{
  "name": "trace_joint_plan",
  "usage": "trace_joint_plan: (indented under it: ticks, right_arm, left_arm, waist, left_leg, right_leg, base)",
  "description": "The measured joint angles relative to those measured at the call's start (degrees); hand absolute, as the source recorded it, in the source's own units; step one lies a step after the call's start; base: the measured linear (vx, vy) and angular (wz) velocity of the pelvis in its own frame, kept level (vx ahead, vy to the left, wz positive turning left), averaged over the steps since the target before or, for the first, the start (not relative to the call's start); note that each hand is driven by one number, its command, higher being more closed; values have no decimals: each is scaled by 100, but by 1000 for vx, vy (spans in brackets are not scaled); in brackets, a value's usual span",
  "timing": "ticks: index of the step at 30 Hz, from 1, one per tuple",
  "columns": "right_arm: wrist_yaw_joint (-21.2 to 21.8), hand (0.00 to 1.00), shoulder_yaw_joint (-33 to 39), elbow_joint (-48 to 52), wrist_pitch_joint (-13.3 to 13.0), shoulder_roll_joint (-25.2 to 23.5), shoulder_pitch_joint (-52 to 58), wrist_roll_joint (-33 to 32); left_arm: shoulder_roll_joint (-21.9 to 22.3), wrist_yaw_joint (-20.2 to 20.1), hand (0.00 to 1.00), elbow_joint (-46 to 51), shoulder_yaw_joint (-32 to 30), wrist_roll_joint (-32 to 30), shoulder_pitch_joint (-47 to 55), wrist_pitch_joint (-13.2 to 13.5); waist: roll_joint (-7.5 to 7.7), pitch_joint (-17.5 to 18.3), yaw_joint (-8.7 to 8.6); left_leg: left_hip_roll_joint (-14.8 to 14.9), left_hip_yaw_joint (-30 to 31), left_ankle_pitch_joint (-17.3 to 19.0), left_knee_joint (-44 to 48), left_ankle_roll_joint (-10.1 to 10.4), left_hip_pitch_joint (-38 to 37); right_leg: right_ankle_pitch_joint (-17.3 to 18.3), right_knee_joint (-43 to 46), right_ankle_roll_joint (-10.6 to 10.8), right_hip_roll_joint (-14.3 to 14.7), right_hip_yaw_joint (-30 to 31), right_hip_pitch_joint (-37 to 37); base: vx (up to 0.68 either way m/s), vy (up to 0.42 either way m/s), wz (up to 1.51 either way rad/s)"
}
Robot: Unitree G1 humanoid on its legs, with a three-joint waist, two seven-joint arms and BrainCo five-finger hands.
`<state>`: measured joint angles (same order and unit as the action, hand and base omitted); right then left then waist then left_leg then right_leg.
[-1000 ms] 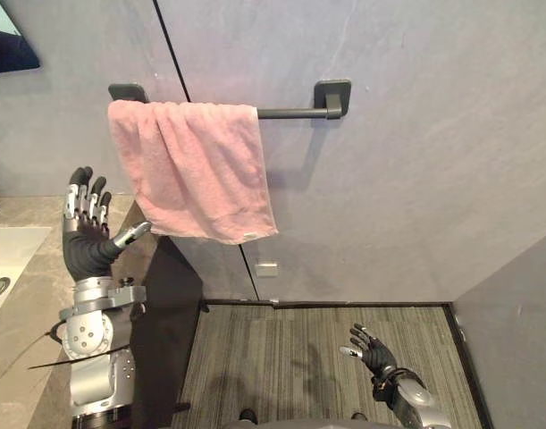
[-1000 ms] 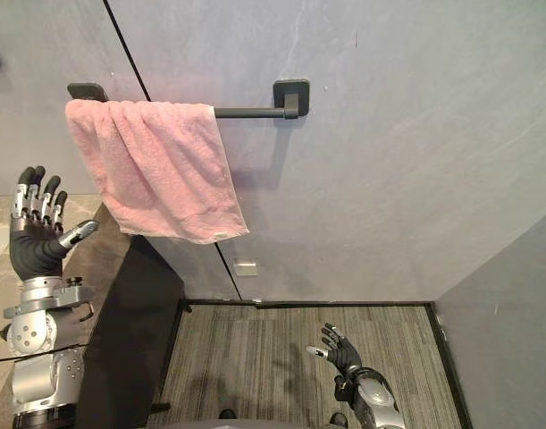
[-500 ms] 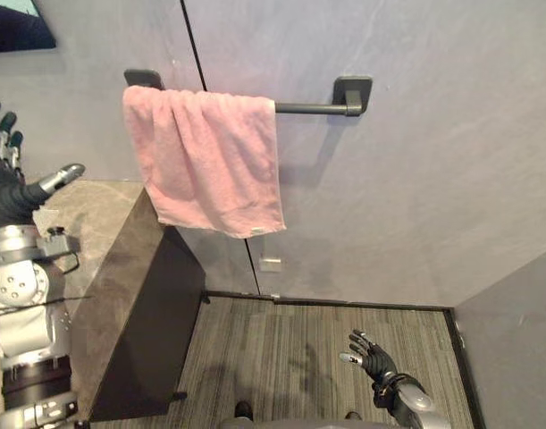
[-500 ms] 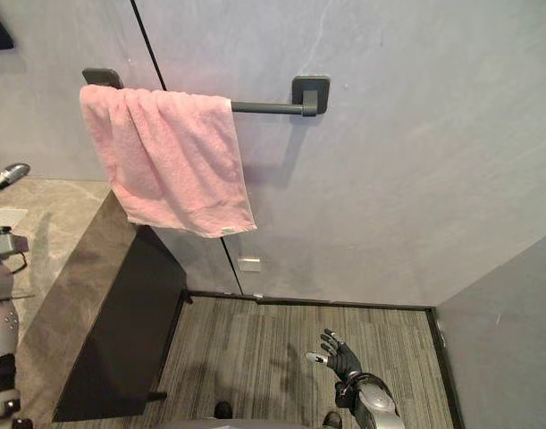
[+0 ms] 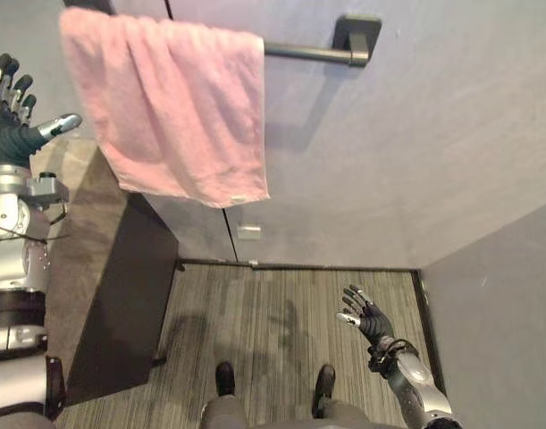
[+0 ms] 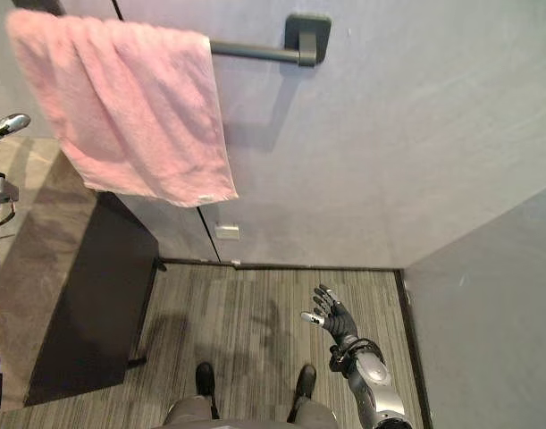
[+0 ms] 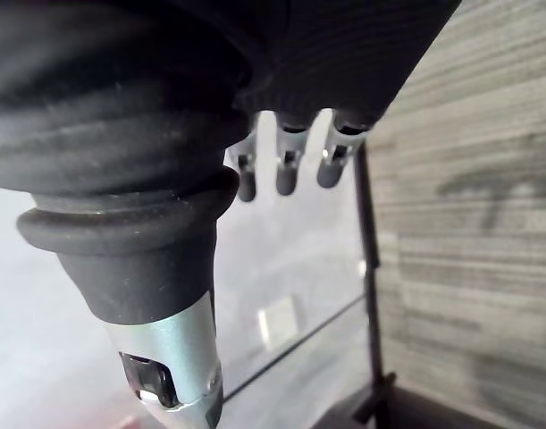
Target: Organize washtable
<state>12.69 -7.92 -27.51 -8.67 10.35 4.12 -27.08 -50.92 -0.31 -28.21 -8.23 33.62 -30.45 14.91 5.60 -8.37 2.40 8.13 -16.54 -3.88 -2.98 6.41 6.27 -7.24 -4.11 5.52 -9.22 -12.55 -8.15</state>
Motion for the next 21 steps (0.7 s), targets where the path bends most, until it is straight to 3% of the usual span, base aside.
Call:
trace_joint_plan:
  ticks: [12, 17, 21]
  right_arm:
    - [1, 0, -209, 520, -7, 83, -229, -185]
    - [4, 0, -197, 1448, -7, 218, -268, -391]
    - [2, 0, -91, 2010, -11, 485, -444, -579]
  left_arm:
    - [-274, -477, 0, -493, 770, 557, -214, -148]
    - [-238, -631, 0, -587, 1044, 521, -240, -335]
    - [-196, -710, 0, -678, 1118, 385, -259, -390]
  waist:
    - [154, -391, -10]
    - [213, -508, -182]
    - [205, -513, -175]
  left_leg:
    - [32, -444, 0, 7, 2, -29]
    - [18, -591, 0, 1, 2, -26]
    - [10, -637, -1, 0, 1, -56]
  right_leg:
    - [-243, -123, -57, 65, 452, -220]
    - [-328, -144, -52, 65, 608, -320]
    - [-341, -144, -40, 62, 645, -319]
  base:
    - [-33, -1, -18]
    - [-33, 1, -15]
    - [2, 0, -7]
